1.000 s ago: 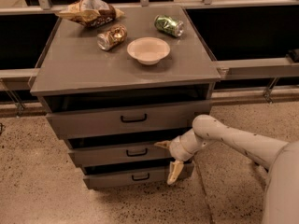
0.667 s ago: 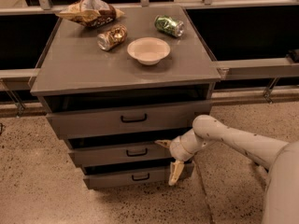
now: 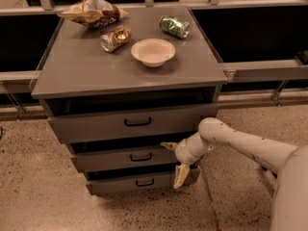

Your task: Open middle drawer

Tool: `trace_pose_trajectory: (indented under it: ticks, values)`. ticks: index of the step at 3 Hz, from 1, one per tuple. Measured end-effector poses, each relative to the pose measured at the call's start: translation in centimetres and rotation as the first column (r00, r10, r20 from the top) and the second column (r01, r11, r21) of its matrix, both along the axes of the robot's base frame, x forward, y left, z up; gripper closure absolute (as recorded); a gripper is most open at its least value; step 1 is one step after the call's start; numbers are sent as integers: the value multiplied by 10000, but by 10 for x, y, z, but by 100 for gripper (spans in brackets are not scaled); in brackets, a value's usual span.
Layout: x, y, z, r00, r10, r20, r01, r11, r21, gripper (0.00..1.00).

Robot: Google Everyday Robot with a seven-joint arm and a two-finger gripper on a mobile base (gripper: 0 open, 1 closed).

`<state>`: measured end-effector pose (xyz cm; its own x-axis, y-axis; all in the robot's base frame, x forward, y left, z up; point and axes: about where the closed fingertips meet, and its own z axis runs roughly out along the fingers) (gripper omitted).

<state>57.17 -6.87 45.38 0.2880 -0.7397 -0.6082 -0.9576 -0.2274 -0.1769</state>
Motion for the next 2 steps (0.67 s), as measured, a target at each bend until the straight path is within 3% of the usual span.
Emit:
trace_pose_trajectory:
  ticks: [1, 2]
  values:
    - [25, -11, 6, 9962, -396, 772, 435, 9978, -494, 0]
    - [25, -11, 6, 9962, -397, 772, 436, 9978, -495, 0]
